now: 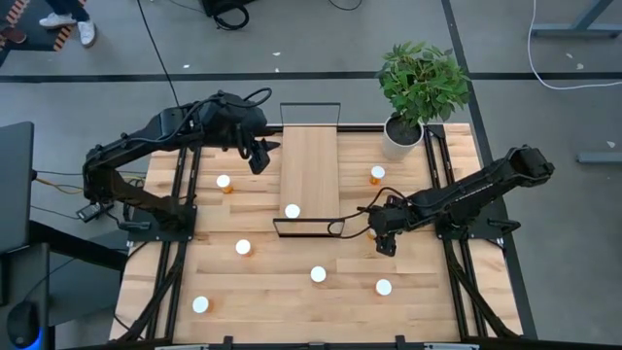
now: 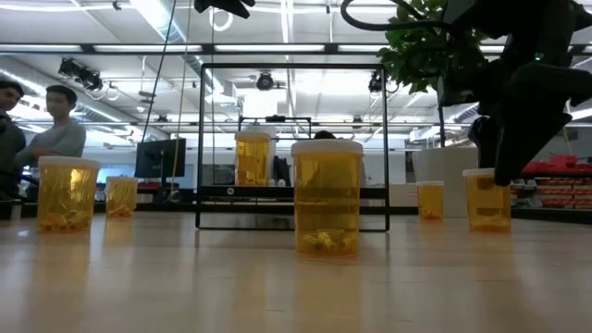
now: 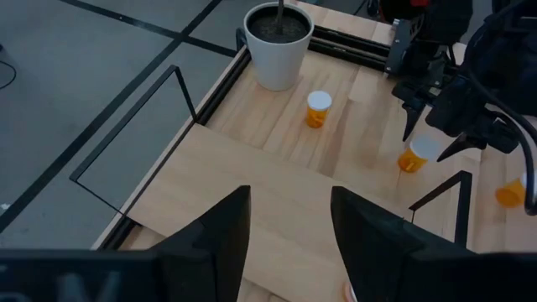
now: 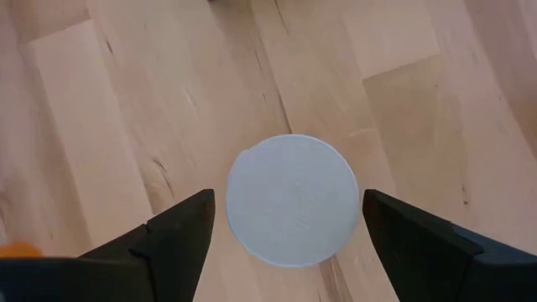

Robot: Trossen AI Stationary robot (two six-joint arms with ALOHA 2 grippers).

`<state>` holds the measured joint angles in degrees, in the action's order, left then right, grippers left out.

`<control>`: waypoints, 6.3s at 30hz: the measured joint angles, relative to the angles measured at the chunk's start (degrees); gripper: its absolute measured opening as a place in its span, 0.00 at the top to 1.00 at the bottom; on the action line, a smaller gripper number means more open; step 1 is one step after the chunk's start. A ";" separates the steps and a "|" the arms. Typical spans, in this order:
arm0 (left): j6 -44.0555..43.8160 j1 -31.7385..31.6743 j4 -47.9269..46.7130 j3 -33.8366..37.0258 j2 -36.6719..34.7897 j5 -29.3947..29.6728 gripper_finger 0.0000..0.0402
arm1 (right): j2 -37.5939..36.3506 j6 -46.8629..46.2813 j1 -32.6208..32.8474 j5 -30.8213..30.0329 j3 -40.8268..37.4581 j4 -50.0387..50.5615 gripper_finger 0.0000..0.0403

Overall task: Pick and place medicine bottles onto shelf by color
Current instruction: Put the orange pill bottle on the shelf aligned with the other orange pill bottle

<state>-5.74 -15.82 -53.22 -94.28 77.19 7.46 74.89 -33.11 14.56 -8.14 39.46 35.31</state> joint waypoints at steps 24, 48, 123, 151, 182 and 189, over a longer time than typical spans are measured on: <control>-1.11 -0.01 -1.37 0.00 0.00 0.00 0.57 | 0.00 -1.00 1.01 -2.01 -0.04 -0.79 0.29; -1.16 0.34 -2.02 0.00 0.00 0.02 0.57 | 0.44 -0.82 1.01 -1.73 -0.52 -2.43 0.38; 6.41 -11.40 4.67 0.04 -0.87 3.06 0.57 | 32.32 -32.33 -13.59 2.25 50.51 16.10 0.44; 8.40 -11.33 5.32 0.02 -0.87 3.03 0.57 | 34.73 -34.37 -14.86 2.90 50.45 19.43 0.42; 9.57 -11.38 5.43 0.00 -0.85 3.04 0.57 | 32.04 -31.20 -14.77 6.73 49.79 19.84 0.34; 10.10 -11.38 5.41 0.00 -0.85 3.04 0.57 | 32.04 -30.99 -14.79 6.88 49.56 19.83 0.28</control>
<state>4.36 -27.20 -47.81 -94.28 76.34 10.50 106.94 -64.10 -0.23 -1.26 89.02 55.14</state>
